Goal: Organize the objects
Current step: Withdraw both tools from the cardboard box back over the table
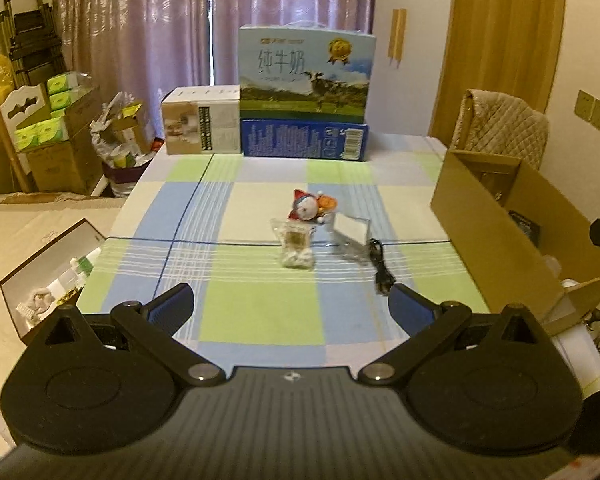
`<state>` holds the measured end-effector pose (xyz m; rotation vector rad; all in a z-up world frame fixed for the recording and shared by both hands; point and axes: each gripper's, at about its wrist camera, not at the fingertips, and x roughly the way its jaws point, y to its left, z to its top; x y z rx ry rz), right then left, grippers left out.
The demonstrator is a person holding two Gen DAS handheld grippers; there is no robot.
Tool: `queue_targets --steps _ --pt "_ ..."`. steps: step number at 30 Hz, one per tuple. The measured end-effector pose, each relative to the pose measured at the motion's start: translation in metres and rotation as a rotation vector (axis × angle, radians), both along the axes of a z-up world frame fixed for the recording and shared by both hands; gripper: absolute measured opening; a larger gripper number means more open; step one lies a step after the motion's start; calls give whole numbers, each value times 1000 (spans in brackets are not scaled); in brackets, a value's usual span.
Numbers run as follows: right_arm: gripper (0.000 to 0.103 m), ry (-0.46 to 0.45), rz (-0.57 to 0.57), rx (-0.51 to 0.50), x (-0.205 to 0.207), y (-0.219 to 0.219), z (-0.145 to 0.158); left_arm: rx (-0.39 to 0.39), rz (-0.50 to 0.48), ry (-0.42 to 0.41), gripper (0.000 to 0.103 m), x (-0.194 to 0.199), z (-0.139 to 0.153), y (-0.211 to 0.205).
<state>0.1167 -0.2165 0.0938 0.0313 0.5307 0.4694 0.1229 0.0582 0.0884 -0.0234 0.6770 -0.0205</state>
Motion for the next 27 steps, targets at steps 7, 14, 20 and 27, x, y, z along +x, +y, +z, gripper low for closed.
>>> queue_targets --steps 7,14,20,27 --pt "78 25 30 -9 8 29 -17 14 -9 8 102 10 -12 10" --pt "78 57 43 -32 20 51 -39 -14 -11 0 102 25 -27 18" --pt "78 92 41 -45 42 69 -61 10 -19 29 102 45 -45 22" --pt "78 126 26 -56 75 82 -85 38 -15 90 102 78 -66 26"
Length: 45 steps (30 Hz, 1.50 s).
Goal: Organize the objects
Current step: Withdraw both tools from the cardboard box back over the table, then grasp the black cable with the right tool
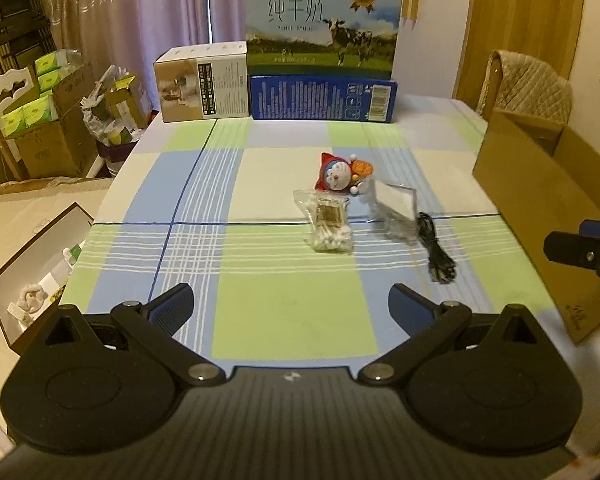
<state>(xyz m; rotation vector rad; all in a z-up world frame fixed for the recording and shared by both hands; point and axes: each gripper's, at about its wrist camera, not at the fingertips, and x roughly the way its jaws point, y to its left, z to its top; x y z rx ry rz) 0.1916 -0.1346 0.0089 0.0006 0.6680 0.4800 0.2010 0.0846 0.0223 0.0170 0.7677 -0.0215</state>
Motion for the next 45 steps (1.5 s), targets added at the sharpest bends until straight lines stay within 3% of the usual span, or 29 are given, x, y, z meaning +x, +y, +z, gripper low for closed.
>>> queue_targets --steps 20,28,33,45 --pt "77 54 -1 -63 75 25 -62 -22 -12 47 102 72 -36 8" --pt "53 77 33 -76 94 41 -76 -10 4 31 102 99 -35 10" --pt "42 151 32 -65 108 40 -89 -36 1 62 102 106 -42 11" --pt "33 176 59 -93 117 51 -101 -36 -22 85 102 109 -49 0"
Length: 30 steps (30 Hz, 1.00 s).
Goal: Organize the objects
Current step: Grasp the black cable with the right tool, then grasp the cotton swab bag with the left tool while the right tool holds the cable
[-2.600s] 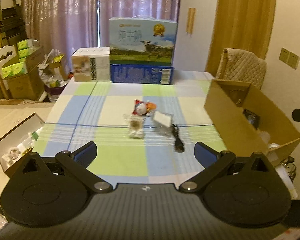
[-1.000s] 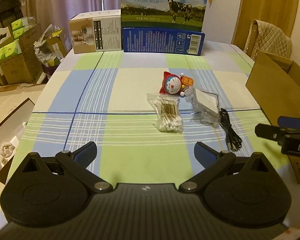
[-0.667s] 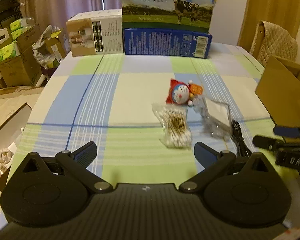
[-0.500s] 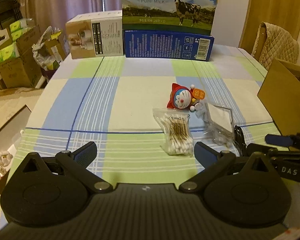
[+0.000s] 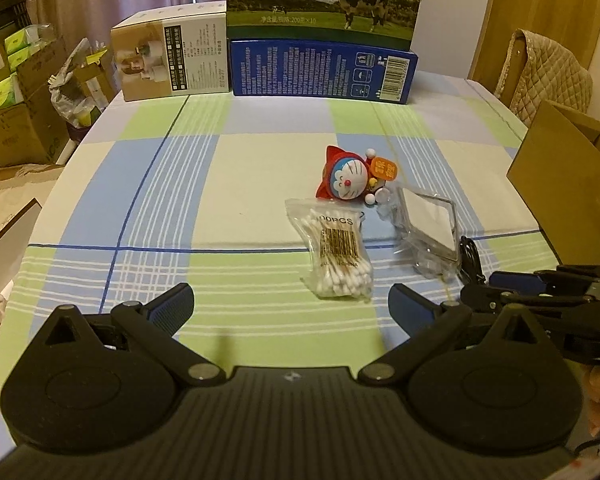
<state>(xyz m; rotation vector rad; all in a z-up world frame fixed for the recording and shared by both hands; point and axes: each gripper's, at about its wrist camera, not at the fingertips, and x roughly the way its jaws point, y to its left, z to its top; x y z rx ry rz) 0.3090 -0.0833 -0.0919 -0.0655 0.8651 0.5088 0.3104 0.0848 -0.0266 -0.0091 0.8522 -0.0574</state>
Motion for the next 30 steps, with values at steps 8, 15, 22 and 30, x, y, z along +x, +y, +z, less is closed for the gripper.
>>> queue_targets --steps 8,15,22,30 --pt "25 -4 27 -12 2 7 -5 3 -11 3 102 6 -7 -6" --pt "13 30 -12 -7 6 2 -2 26 -34 -3 101 20 -19 -12" --pt "12 22 -56 -9 8 -4 3 30 -65 -13 89 40 -30 -21" --pt "12 41 -77 8 13 -10 3 -4 -80 5 76 61 -44 -23"
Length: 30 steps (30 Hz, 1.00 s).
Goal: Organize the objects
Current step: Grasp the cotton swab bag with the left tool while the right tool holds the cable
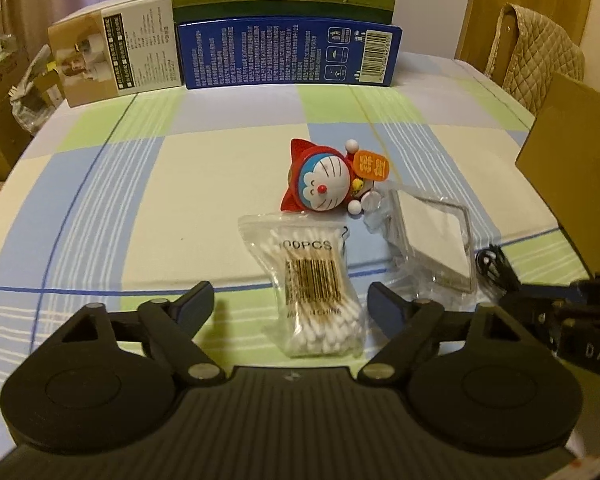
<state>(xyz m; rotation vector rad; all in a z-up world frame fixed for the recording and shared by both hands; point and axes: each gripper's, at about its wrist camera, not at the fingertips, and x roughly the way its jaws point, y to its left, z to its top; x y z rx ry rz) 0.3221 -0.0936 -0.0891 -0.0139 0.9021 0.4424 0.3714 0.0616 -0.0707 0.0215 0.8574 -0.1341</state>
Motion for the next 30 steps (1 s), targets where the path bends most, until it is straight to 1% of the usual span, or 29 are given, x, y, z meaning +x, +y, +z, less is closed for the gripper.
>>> queue_targets --steps 2,4,5,7,8,9,10,12,13,16,19,21,24,26,30 --pt "12 8 -7 14 1 -1 0 -11 -6 0 72 4 -1 0" --pt "12 4 -8 12 1 -2 1 -10 -13 1 64 8 -3 -2" --pt "12 6 -10 13 1 -2 1 -9 -16 6 62 9 -4 -2" --pt "12 11 -15 15 3 -3 0 -11 -20 15 52 11 -7 -3" --pt "12 14 -16 15 3 -4 0 -5 -20 9 50 10 -8 -3" --pt "12 15 -17 16 3 -4 -1 4 -18 7 44 10 -8 -4" --pt "12 18 -17 18 3 -4 -1 10 -16 7 36 9 -8 -4" --pt "12 27 -16 31 3 -5 0 8 -8 17 27 6 -6 -3" --pt "12 32 -17 41 2 -6 1 -1 -2 29 25 4 -5 -1" --pt "12 36 -21 60 -5 -11 5 -22 1 62 23 -11 -2 -1" --pt "12 51 -26 66 -15 -16 6 -12 -17 88 23 -34 2 -3" --pt "12 66 -34 75 -23 -20 7 -4 -14 102 23 -55 4 -3" --pt "12 78 -31 91 -38 -24 12 -14 -7 120 23 -84 7 -1" --pt "12 72 -14 90 -52 -24 17 -25 -13 133 23 -103 10 -1" --pt "12 50 19 70 -80 -23 22 -37 -26 128 25 -137 15 -5"
